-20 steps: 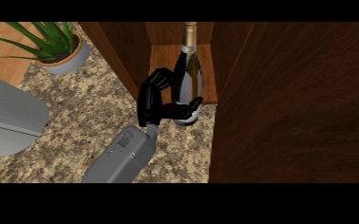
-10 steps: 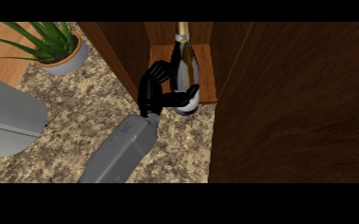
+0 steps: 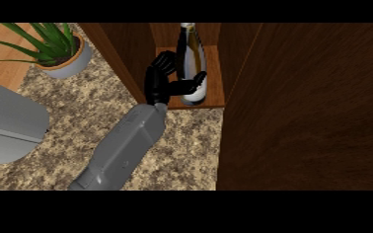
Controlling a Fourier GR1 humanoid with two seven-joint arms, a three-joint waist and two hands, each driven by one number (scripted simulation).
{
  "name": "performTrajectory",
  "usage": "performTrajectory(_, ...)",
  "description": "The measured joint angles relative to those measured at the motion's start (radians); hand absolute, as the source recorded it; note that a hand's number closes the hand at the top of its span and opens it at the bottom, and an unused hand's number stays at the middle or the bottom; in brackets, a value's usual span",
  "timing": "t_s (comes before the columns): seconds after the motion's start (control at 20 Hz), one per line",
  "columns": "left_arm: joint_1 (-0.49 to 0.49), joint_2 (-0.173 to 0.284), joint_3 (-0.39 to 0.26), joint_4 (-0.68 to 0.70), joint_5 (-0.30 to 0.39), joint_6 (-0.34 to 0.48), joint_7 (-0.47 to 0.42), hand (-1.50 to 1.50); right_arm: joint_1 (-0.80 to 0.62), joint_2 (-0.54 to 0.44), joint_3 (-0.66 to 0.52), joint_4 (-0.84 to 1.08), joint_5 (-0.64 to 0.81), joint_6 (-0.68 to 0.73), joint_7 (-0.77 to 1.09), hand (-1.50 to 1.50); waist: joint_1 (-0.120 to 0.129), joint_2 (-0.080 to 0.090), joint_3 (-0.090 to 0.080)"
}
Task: Pick up the wine, place it into the cabinet and close the cabinet
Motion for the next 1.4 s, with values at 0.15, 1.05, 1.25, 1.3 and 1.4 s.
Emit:
performTrajectory(0.15,-0.035,0.0,0.005,0.049,0.022,-0.002,-0.012,1.5,0.0,0.002,-0.012,0.001,-0.003,0.009,-0.006,-1.5,-0.003,0.001,0.0)
performTrajectory(1.05,-0.303,0.035,0.045,0.384,-0.051,0.131,0.003,-1.5,0.038,0.033,0.001,0.015,-0.006,0.053,-0.054,-1.5,-0.01,0.009,-0.001)
performTrajectory(1.25,-0.347,0.042,0.033,0.449,-0.088,0.155,0.008,-1.5,0.045,0.037,0.013,0.013,-0.006,0.06,-0.056,-1.5,-0.02,0.009,0.0)
performTrajectory(1.3,-0.359,0.04,0.032,0.463,-0.095,0.156,0.009,-1.5,0.04,0.039,0.014,0.014,-0.005,0.059,-0.055,-1.5,-0.02,0.01,0.0)
performTrajectory(1.4,-0.375,0.04,0.03,0.487,-0.107,0.154,0.017,-1.5,0.047,0.041,0.022,0.013,-0.004,0.061,-0.06,-1.5,-0.022,0.01,0.0)
